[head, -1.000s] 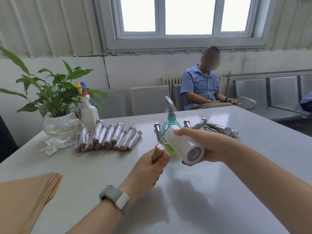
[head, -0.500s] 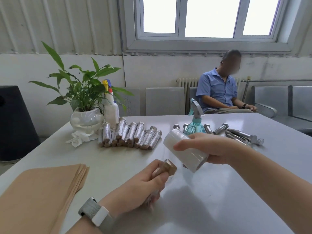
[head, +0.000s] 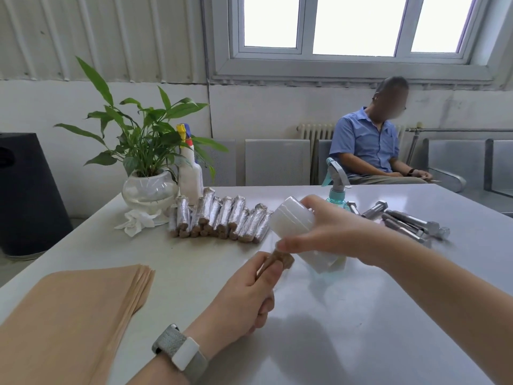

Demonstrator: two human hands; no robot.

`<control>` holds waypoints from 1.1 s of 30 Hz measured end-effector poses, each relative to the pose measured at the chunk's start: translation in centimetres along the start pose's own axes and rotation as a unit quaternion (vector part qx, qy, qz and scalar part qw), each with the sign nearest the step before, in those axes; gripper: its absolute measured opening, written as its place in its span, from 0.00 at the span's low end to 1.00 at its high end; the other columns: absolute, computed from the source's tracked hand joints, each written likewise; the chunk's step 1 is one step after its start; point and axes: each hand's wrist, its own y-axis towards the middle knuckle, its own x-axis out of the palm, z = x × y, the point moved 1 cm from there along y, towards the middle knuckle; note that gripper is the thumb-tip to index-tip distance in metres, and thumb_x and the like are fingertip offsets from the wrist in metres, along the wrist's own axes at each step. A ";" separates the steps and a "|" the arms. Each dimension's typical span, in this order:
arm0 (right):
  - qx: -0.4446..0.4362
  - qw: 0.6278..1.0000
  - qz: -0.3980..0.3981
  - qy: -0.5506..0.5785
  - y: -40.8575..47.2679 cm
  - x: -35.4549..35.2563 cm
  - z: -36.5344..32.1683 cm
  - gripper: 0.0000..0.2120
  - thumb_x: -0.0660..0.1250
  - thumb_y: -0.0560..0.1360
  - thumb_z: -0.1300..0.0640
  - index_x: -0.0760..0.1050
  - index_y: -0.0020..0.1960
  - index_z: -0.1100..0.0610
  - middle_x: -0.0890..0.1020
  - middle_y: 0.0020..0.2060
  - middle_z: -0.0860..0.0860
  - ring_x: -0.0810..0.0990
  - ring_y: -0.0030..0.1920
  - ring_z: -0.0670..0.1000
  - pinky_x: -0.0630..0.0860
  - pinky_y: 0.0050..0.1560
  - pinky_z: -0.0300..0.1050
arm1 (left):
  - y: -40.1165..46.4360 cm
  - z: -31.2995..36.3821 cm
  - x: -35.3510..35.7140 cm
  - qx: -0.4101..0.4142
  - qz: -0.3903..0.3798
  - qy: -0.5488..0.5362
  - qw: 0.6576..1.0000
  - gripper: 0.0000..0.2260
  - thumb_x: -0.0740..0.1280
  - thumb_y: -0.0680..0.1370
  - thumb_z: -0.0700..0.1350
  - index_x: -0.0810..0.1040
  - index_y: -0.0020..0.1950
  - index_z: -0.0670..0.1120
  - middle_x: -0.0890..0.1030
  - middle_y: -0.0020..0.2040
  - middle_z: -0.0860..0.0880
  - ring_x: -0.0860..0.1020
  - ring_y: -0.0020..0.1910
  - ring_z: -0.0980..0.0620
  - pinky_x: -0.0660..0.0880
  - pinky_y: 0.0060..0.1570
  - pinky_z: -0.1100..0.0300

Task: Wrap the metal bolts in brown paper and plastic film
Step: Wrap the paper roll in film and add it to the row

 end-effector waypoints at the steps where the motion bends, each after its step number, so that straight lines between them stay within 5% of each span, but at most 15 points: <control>1: -0.024 1.000 0.016 -0.005 -0.1 0.5 0.0 0.35 0.78 0.60 0.39 0.67 0.60 0.45 0.78 0.48 0.48 0.81 0.44 0.47 0.81 0.40 0.43 | 0.0 0.0 0.0 -0.002 0.010 -0.002 1.000 0.15 0.64 0.75 0.66 0.75 0.52 0.57 0.67 0.29 0.51 0.61 0.21 0.55 0.59 0.21 0.69; 6: -0.170 0.981 0.094 -0.011 -0.4 2.6 0.0 0.27 0.76 0.64 0.45 0.66 0.58 0.42 0.75 0.47 0.40 0.77 0.42 0.37 0.73 0.30 0.30 | 0.0 0.0 -0.7 0.004 0.033 -0.026 0.999 0.18 0.64 0.74 0.68 0.74 0.52 0.56 0.70 0.31 0.49 0.62 0.20 0.52 0.60 0.20 0.67; 8: -0.209 0.969 0.125 -0.039 -0.7 3.3 0.0 0.30 0.76 0.64 0.45 0.64 0.59 0.41 0.72 0.49 0.37 0.75 0.46 0.37 0.71 0.34 0.28 | 0.1 0.1 -0.8 0.019 0.045 -0.056 0.997 0.18 0.66 0.74 0.64 0.73 0.54 0.52 0.75 0.33 0.47 0.66 0.20 0.51 0.61 0.20 0.66; 14: -0.341 0.862 0.309 -0.212 -1.2 5.5 0.6 0.37 0.79 0.62 0.42 0.64 0.61 0.52 0.81 0.49 0.50 0.78 0.42 0.52 0.68 0.40 0.41 | 0.7 0.1 -1.1 -0.020 0.090 -0.196 0.976 0.15 0.72 0.74 0.47 0.71 0.55 0.45 0.74 0.35 0.47 0.67 0.23 0.52 0.64 0.21 0.64; 17: -0.373 0.852 0.296 -0.216 -1.4 7.1 1.1 0.34 0.74 0.65 0.43 0.69 0.65 0.57 0.79 0.53 0.52 0.78 0.49 0.52 0.73 0.46 0.46 | 0.7 0.5 -1.2 -0.059 0.089 -0.241 0.965 0.05 0.67 0.72 0.47 0.73 0.41 0.47 0.69 0.30 0.49 0.67 0.24 0.53 0.63 0.23 0.62; 19: -0.367 0.854 0.287 -0.232 -1.3 8.2 1.5 0.32 0.74 0.63 0.45 0.74 0.64 0.57 0.78 0.53 0.52 0.78 0.51 0.54 0.73 0.48 0.52 | 0.6 0.8 -1.4 -0.079 0.084 -0.258 0.959 0.08 0.64 0.69 0.52 0.76 0.35 0.48 0.69 0.30 0.48 0.67 0.27 0.50 0.63 0.26 0.59; 23: -0.375 0.864 0.287 -0.174 -0.9 8.7 2.0 0.30 0.78 0.62 0.48 0.72 0.60 0.54 0.77 0.52 0.53 0.78 0.50 0.56 0.74 0.48 0.52 | 0.4 1.2 -1.8 -0.066 0.055 -0.318 0.944 0.23 0.62 0.73 0.62 0.80 0.49 0.42 0.77 0.38 0.42 0.74 0.35 0.45 0.68 0.31 0.55; 25: -0.400 0.861 0.281 -0.141 -0.9 9.1 2.4 0.30 0.78 0.64 0.47 0.67 0.60 0.54 0.78 0.55 0.52 0.78 0.51 0.53 0.74 0.50 0.46 | 0.6 1.4 -1.9 -0.064 0.048 -0.359 0.930 0.32 0.66 0.72 0.68 0.81 0.58 0.41 0.81 0.49 0.39 0.80 0.47 0.42 0.77 0.44 0.50; 28: -0.440 0.826 0.294 -0.193 -1.0 10.2 2.6 0.26 0.74 0.70 0.43 0.67 0.58 0.55 0.80 0.53 0.52 0.79 0.52 0.52 0.73 0.51 0.48 | 0.7 1.6 -2.1 -0.112 0.064 -0.430 0.893 0.37 0.77 0.65 0.64 0.78 0.65 0.40 0.79 0.57 0.40 0.78 0.61 0.42 0.74 0.63 0.47; 31: -0.447 0.811 0.295 -0.237 -1.0 11.2 2.7 0.22 0.69 0.74 0.41 0.70 0.58 0.55 0.79 0.51 0.52 0.78 0.50 0.55 0.70 0.49 0.51 | 0.6 1.4 -2.1 -0.163 0.050 -0.435 0.884 0.33 0.71 0.69 0.65 0.83 0.55 0.36 0.81 0.52 0.39 0.82 0.54 0.42 0.79 0.55 0.50; 33: -0.441 0.813 0.295 -0.241 -1.1 11.5 2.7 0.22 0.67 0.74 0.40 0.73 0.58 0.55 0.77 0.51 0.52 0.77 0.49 0.55 0.69 0.49 0.51 | 0.6 1.1 -2.2 -0.188 0.067 -0.441 0.875 0.37 0.67 0.70 0.68 0.82 0.56 0.34 0.80 0.56 0.39 0.80 0.58 0.41 0.79 0.55 0.49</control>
